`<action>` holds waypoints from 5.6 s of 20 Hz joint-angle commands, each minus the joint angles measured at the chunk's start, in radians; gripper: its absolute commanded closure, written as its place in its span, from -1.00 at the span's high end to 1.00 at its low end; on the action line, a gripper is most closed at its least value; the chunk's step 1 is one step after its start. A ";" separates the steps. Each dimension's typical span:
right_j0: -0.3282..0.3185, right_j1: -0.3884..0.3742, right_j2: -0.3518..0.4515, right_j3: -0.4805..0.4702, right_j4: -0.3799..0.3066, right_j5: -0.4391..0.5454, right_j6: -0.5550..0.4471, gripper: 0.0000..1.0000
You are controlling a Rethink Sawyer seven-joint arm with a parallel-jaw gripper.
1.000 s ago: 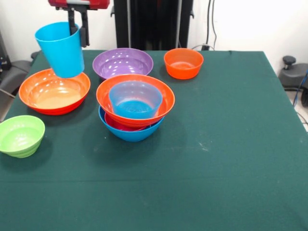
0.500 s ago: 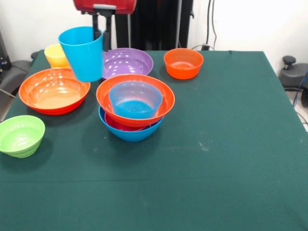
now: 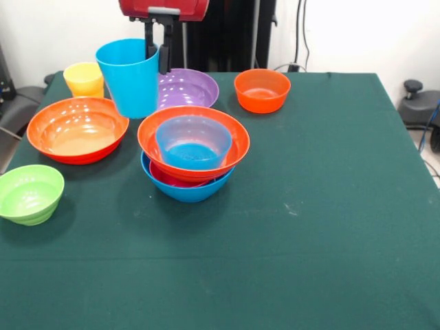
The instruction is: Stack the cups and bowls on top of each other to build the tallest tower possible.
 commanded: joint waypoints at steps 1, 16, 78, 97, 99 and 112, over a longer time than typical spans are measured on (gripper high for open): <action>0.029 0.044 -0.012 0.037 -0.023 -0.117 0.153 -1.00; -0.004 0.106 0.000 0.057 -0.032 -0.274 0.116 -1.00; -0.116 -0.245 0.024 0.259 0.133 0.052 -0.110 -1.00; 0.010 -0.265 -0.037 0.350 0.078 -0.053 0.069 -1.00; 0.031 -0.256 -0.046 0.343 0.077 -0.057 0.088 -1.00; 0.222 -0.147 -0.130 0.200 0.108 -0.020 0.240 -1.00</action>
